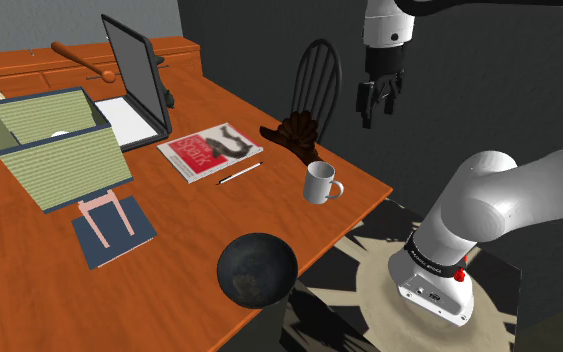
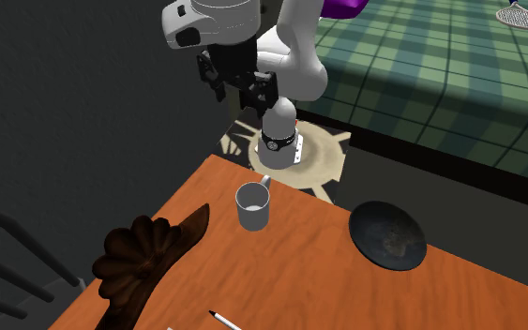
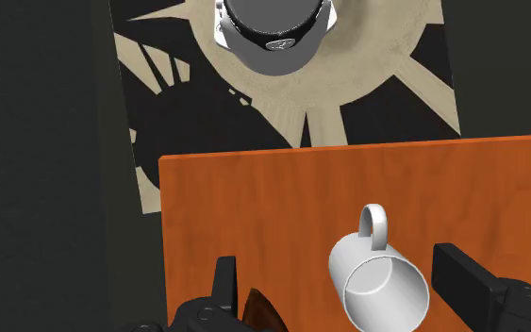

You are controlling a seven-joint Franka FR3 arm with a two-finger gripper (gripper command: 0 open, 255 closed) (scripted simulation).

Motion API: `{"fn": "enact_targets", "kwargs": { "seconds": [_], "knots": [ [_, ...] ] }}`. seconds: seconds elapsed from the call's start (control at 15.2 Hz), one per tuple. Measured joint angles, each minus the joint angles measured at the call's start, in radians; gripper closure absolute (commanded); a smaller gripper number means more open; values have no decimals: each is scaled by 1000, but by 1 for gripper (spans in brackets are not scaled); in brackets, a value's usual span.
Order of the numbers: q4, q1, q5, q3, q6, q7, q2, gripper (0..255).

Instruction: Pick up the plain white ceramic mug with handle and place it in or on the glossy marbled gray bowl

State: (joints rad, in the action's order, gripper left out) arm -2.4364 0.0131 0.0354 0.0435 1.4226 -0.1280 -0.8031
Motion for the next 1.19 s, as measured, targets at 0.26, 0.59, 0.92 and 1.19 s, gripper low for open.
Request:
{"fn": "enact_targets", "kwargs": {
  "seconds": [0.26, 0.59, 0.92, 1.19],
  "knots": [
    [-60, -8, -3, -8, 92, 18, 9, 0],
    [-195, -32, -17, -19, 319, 57, 41, 0],
    [-270, -54, -28, -37, 583, 109, 172, 0],
    [-300, -64, -35, -42, 701, 129, 233, 0]
  ]
}}
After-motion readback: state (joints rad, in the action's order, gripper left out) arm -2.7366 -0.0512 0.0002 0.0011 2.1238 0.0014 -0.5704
